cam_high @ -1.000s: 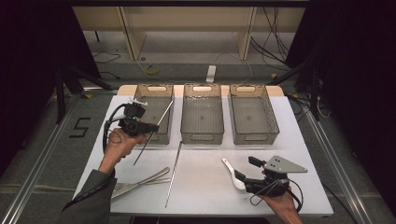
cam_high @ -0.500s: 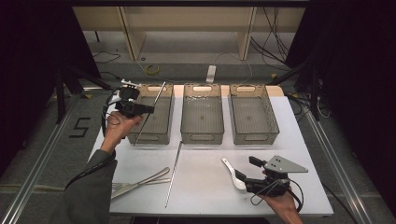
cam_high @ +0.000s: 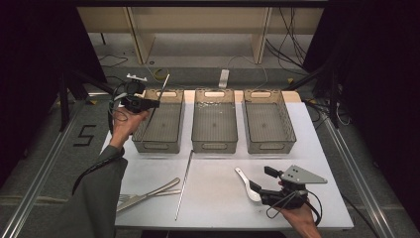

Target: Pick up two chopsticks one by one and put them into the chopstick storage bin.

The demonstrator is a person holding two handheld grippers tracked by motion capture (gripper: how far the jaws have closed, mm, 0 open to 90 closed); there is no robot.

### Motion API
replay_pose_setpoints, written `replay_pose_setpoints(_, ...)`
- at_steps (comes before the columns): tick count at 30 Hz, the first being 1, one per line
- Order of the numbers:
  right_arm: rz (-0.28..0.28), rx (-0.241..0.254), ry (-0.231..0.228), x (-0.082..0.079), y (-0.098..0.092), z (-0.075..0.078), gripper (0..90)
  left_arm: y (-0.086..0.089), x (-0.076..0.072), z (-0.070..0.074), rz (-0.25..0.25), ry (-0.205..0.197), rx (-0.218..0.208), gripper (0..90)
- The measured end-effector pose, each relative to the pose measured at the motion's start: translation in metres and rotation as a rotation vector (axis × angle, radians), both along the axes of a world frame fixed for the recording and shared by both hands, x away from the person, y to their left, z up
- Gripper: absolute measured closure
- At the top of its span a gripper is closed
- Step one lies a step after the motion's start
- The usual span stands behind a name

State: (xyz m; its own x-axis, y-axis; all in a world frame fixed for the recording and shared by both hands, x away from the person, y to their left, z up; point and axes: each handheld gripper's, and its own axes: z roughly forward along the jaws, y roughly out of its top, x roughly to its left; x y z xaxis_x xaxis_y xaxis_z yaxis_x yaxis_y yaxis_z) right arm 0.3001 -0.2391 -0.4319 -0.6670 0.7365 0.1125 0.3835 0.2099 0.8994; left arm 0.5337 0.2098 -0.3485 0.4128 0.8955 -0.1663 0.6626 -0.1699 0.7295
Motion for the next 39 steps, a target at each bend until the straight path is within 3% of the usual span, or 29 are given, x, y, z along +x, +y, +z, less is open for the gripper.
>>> replay_pose_setpoints(4, 0.003, -0.002, 0.000, -0.001, 0.000, 0.000, 27.2, 0.003, 0.006, -0.004, 0.014, -0.017, 0.008, 85.2)
replay_pose_setpoints(7, 0.002, -0.002, 0.002, -0.001, 0.000, 0.000, 27.2, 0.005, 0.013, -0.008, 0.030, -0.025, 0.039, 85.2)
replay_pose_setpoints(20, 0.009, -0.002, 0.003, -0.001, 0.001, -0.001, 27.2, 0.012, 0.027, -0.026, 0.084, -0.005, 0.028, 85.1)
replay_pose_setpoints(30, 0.007, 0.001, 0.006, -0.001, 0.000, -0.001, 27.2, 0.015, 0.026, -0.043, 0.087, 0.001, 0.028, 84.8)
replay_pose_setpoints(36, 0.007, 0.002, 0.007, -0.001, 0.000, -0.001, 27.2, 0.014, 0.026, -0.051, 0.082, 0.014, 0.065, 84.4)
replay_pose_setpoints(39, 0.007, 0.002, 0.008, -0.001, 0.000, -0.001, 27.2, 0.013, 0.026, -0.054, 0.083, 0.017, 0.054, 84.0)
